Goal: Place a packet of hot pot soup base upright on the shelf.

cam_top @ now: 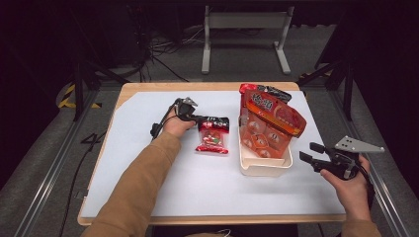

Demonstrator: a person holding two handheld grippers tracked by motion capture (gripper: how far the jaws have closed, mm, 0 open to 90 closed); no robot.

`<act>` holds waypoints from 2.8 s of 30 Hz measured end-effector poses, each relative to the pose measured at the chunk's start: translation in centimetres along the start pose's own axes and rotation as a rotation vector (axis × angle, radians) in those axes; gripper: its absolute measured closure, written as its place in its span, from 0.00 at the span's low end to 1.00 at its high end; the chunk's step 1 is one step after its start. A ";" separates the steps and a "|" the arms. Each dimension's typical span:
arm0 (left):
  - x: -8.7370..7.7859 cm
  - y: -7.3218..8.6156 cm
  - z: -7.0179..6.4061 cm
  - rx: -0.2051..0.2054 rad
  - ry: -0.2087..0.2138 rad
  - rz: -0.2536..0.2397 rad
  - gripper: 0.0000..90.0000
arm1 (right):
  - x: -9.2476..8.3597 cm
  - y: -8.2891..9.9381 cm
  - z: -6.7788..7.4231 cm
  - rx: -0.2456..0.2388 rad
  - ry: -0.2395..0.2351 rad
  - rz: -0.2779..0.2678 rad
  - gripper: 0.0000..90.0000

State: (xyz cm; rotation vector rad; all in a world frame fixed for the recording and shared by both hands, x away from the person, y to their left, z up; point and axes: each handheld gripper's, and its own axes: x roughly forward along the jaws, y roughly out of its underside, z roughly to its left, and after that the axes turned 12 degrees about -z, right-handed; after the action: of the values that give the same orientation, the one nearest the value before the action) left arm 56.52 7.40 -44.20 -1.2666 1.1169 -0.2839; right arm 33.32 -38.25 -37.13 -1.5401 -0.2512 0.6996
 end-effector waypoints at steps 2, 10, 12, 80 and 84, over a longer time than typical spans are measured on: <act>-0.3 -0.2 -0.1 0.000 0.001 -0.012 1.00 | 0.0 0.0 0.0 -0.004 0.000 -0.001 0.47; -2.2 -1.3 -0.7 0.011 0.013 -0.061 1.00 | -0.2 -0.3 -0.1 -0.006 0.003 -0.011 0.50; -3.0 -1.7 -1.0 0.019 0.019 -0.084 1.00 | -0.3 -0.5 -0.1 -0.008 0.001 -0.015 0.51; -18.0 -6.5 -14.0 0.192 0.416 -0.365 1.00 | 0.3 -0.5 -0.5 -0.012 -0.007 0.002 0.57; -17.8 -6.8 -14.7 0.201 0.428 -0.373 1.00 | 0.4 -0.7 -0.3 -0.014 -0.010 0.002 0.57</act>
State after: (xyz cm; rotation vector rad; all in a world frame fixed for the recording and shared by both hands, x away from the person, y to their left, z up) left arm 39.03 8.87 -27.76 -1.2593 1.1665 -0.9602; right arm 34.01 -38.23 -36.59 -1.5507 -0.2628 0.7086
